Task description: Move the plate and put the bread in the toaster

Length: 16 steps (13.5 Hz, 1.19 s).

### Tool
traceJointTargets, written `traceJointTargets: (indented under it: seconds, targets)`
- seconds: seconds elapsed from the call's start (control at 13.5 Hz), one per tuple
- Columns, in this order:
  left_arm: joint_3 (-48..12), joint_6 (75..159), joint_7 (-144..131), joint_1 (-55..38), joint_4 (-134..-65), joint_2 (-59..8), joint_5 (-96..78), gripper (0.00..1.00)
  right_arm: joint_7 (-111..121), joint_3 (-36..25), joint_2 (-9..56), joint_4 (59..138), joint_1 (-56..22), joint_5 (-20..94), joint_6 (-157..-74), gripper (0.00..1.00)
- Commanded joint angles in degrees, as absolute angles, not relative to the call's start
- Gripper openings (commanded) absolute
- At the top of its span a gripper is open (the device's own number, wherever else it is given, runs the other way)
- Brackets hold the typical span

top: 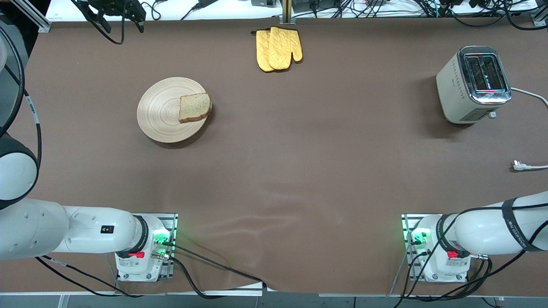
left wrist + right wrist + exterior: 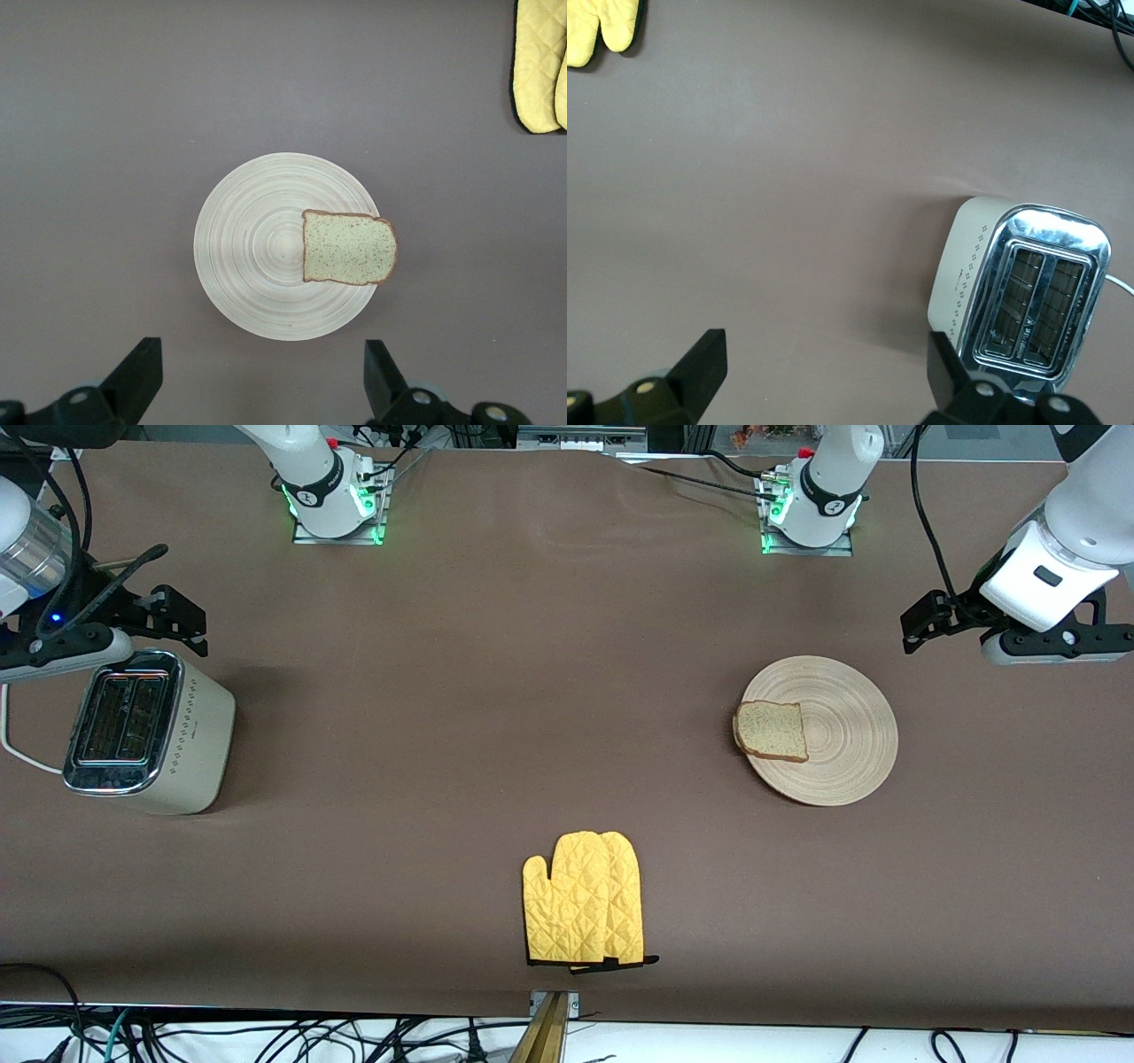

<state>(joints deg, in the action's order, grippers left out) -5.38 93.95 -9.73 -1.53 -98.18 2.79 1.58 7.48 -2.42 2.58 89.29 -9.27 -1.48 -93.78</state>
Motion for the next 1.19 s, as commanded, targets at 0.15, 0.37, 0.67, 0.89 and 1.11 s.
traceJointTargets:
  seconds: [0.15,0.37,0.67,0.89,1.11]
  targets:
    - [-5.2,93.0,-10.2,-2.2,-97.1,2.8,3.3,1.00,7.7,-2.2,2.2,88.6,-9.4,-2.5,-92.6,1.00]
    - [-5.2,93.0,-10.3,-2.3,-96.3,2.3,3.4,1.00,7.8,-2.2,2.2,88.6,-9.4,-2.5,-92.7,1.00]
    - [-5.2,93.0,-10.3,-2.3,-96.2,2.2,3.4,1.00,8.0,-2.3,2.2,88.6,-9.4,-2.5,-92.6,1.00]
    - [-5.3,93.0,-10.3,-2.3,-96.2,2.2,3.4,1.00,8.0,-2.3,1.9,88.6,-9.4,-2.5,-92.6,1.00]
    - [-5.4,93.0,-10.3,-2.3,-96.2,2.2,3.4,1.00,7.9,-2.3,1.9,88.7,-9.4,-2.5,-92.6,1.00]
